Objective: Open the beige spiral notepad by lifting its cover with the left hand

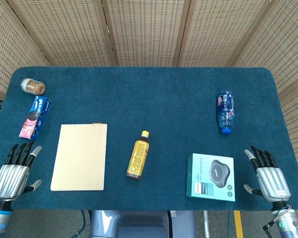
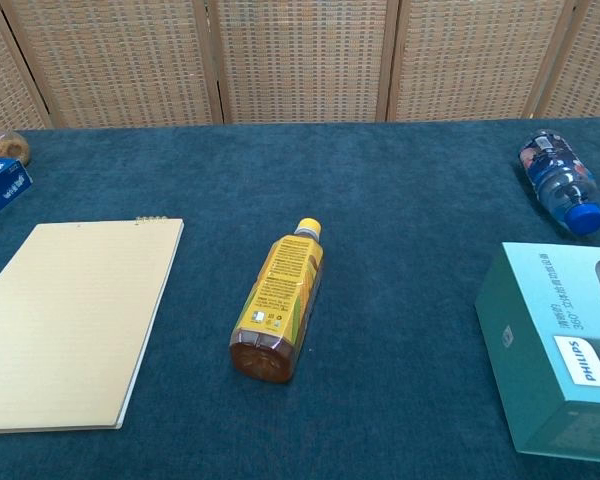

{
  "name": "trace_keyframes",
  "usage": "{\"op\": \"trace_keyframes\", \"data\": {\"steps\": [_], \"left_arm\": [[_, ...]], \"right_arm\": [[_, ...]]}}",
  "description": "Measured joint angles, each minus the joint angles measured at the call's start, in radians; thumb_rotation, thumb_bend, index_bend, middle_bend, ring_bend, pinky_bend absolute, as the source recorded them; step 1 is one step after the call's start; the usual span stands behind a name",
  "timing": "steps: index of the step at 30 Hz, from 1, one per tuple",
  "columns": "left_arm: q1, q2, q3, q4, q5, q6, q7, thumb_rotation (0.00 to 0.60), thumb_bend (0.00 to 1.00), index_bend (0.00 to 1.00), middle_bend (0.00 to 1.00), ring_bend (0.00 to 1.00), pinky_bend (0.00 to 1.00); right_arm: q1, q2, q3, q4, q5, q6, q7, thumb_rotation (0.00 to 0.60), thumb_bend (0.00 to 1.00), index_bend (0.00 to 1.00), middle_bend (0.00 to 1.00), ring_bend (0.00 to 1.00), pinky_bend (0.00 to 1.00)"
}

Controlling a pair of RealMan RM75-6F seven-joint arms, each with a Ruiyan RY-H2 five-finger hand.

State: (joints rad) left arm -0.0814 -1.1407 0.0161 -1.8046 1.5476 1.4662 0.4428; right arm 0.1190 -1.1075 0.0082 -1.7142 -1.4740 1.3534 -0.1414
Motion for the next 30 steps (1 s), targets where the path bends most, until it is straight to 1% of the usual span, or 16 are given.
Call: {"op": "trace_keyframes", "data": {"steps": [20,30], "left_arm": [[-0.001,-0.005,0.001,0.01,0.012,0.002,-0.014,0.6,0.0,0.0,0.0,0.0,0.0],[-0.002,-0.016,0.009,0.016,0.038,0.006,-0.017,0.6,0.0,0.0,0.0,0.0,0.0]], "right_arm": [[0.001,-0.003,0.0,-0.004,-0.001,-0.001,-0.011,0.6,0.0,0.0,0.0,0.0,0.0],[0.001,-0.002,-0.001,-0.001,-0.001,-0.004,-0.008,0.6,0.0,0.0,0.0,0.0,0.0]]}}
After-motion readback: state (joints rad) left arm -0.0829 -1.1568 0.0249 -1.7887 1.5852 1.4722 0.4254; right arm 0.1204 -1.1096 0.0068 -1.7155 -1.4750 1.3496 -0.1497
